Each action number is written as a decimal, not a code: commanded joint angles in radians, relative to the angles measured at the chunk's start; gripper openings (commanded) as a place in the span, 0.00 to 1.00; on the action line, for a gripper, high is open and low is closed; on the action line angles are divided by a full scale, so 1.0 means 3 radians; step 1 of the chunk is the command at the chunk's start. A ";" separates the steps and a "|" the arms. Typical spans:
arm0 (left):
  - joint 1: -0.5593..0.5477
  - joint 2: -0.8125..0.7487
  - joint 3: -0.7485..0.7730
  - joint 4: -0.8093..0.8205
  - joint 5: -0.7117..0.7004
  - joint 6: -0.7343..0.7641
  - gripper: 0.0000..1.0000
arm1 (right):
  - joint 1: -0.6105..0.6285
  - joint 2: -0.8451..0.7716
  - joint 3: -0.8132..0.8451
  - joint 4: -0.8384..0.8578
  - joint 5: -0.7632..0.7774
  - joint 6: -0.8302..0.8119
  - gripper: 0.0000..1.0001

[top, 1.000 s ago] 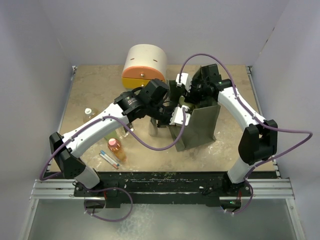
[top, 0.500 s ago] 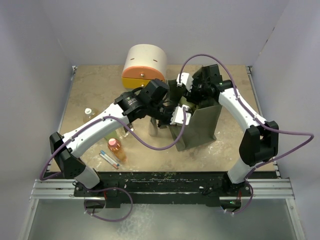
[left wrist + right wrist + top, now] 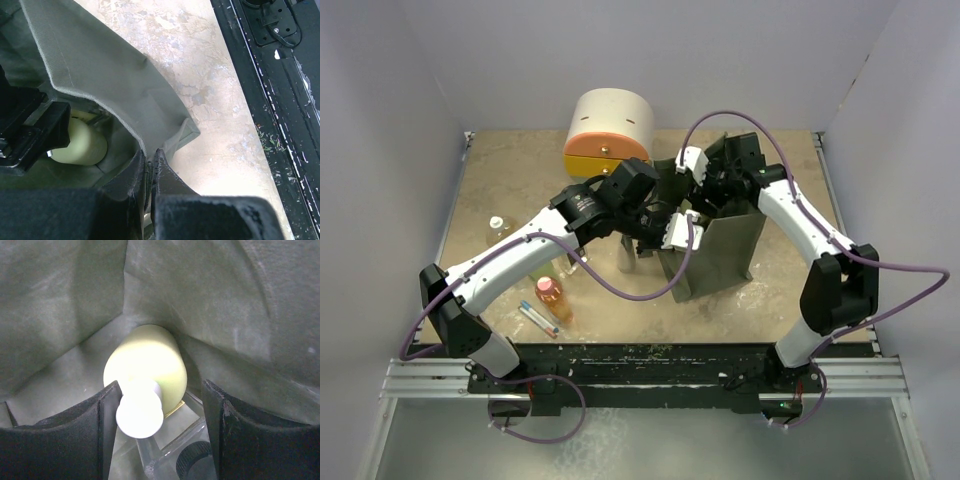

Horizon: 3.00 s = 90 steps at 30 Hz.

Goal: Place the personal care products into the canvas bag
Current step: Place the care product in the canvas bag, then move the care product at the center of the board.

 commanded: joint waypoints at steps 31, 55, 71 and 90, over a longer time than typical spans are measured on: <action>-0.0010 -0.0073 -0.0016 0.0089 -0.0209 0.0068 0.08 | -0.0022 -0.0402 0.0371 0.0030 -0.0595 0.0788 0.57; 0.0015 -0.0498 0.0291 -0.0353 -0.0414 -0.0040 0.85 | -0.0028 -0.1102 0.0553 -0.0295 -0.0686 0.0992 0.63; 0.0960 -0.1191 -0.0167 -0.0102 -0.0684 -0.0452 0.95 | -0.0138 -0.1426 0.0724 -0.0604 -0.0506 0.1001 0.67; 0.2019 -0.1567 -0.0915 0.0013 -0.0906 -0.1128 0.99 | -0.0486 -0.2081 0.0395 -0.0764 0.0107 0.0996 1.00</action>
